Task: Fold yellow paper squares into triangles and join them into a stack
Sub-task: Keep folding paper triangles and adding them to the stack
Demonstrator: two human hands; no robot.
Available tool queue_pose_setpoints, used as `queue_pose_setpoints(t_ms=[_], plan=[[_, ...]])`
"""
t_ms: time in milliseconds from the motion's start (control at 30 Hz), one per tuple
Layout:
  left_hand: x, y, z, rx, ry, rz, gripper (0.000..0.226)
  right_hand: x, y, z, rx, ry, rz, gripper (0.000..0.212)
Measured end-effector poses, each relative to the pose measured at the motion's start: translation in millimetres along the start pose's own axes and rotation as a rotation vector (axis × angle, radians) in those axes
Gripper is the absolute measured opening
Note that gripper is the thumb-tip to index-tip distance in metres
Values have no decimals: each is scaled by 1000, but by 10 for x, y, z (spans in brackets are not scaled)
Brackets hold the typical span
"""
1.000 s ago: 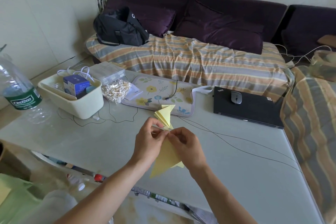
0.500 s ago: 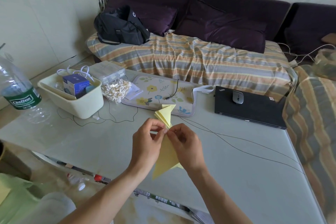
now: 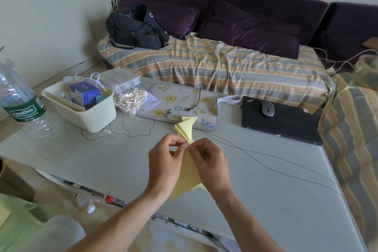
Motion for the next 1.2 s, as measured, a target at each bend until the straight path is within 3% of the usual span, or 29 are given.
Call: queue_pose_setpoints(t_ms=[500, 700, 1200], plan=[[52, -1, -6, -59, 52, -79, 8, -2, 35, 9, 5, -9, -17, 11], [96, -27, -77, -165, 173, -171, 13, 3, 23, 54, 22, -62, -31, 10], [209, 215, -133, -414, 394, -16, 10, 41, 55, 194, 13, -171, -71, 13]])
Point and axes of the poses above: each hand's wrist, its own x-axis towards the middle knuckle, its own y-axis out of the back of the hand, z = x × y, the point moved 5 cm from there along x, towards the middle knuckle, and after that the axes turned 14 degrees about -z, right-handed, at the moved point
